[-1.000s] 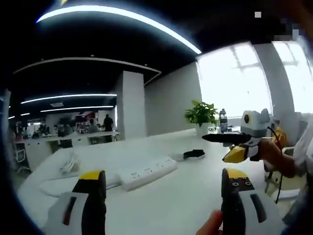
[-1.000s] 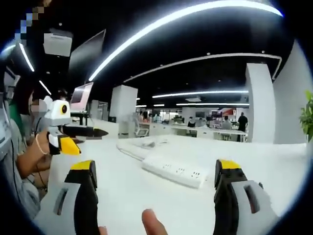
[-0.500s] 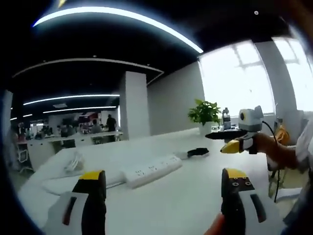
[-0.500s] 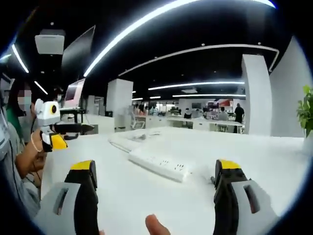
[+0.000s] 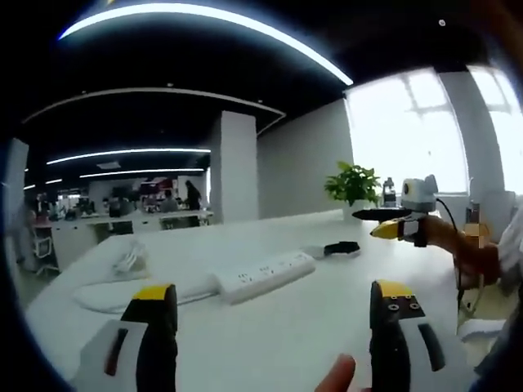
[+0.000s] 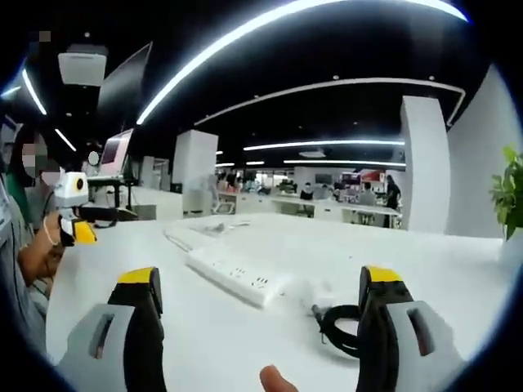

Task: Straighten the power strip on the desk, plug the charger into it

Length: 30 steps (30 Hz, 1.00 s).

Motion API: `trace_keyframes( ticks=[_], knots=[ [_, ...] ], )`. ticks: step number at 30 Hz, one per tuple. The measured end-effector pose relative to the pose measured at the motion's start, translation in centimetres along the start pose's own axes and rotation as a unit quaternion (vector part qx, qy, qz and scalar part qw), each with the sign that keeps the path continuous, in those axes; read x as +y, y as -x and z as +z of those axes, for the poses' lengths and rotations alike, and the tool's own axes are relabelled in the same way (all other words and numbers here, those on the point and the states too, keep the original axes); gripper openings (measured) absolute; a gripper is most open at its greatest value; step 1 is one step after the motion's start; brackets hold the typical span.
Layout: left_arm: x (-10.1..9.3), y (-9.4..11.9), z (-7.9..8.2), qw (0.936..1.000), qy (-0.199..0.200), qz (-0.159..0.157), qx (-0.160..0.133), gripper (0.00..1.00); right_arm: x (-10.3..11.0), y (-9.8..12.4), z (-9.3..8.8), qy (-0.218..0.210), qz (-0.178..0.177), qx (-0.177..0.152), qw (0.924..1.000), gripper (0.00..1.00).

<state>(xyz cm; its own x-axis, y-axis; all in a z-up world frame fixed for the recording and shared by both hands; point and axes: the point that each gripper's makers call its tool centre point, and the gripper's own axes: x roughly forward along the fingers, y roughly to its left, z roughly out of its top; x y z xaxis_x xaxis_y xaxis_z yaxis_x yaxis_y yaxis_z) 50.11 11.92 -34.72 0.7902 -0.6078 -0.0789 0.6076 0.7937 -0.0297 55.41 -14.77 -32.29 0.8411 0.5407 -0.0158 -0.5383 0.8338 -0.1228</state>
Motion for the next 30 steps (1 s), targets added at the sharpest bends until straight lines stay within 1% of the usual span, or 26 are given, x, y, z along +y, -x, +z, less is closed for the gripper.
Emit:
trace_keyframes(
  ticks=[5, 8, 19, 23, 28, 30],
  knots=[
    [0.3, -0.2, -0.2, 1.0, 0.004, 0.004, 0.001, 0.99, -1.5, 0.0, -0.2, 0.003, -0.008, 0.001, 1.0, 1.0],
    [0.5, -0.2, -0.2, 1.0, 0.006, 0.005, 0.0, 0.99, -2.1, 0.0, -0.1, 0.007, -0.011, -0.001, 0.9999, 1.0],
    [0.6, -0.5, -0.4, 0.9999, 0.01, 0.009, 0.004, 0.99, -4.1, 0.1, -0.8, 0.008, -0.022, 0.005, 0.9997, 1.0],
    [0.5, -0.7, -0.4, 0.9999, 0.009, 0.011, 0.007, 0.99, -4.5, -0.1, -1.0, 0.01, -0.018, 0.01, 0.9997, 1.0],
    [0.2, -0.6, -0.2, 0.9999, 0.009, 0.009, 0.004, 0.99, -4.8, -0.5, -1.1, 0.014, -0.01, 0.007, 0.9998, 1.0],
    [0.2, -0.6, -0.1, 0.9999, 0.01, 0.009, 0.003, 0.99, -4.8, -0.7, -1.4, 0.017, -0.005, 0.013, 0.9998, 1.0]
  ],
)
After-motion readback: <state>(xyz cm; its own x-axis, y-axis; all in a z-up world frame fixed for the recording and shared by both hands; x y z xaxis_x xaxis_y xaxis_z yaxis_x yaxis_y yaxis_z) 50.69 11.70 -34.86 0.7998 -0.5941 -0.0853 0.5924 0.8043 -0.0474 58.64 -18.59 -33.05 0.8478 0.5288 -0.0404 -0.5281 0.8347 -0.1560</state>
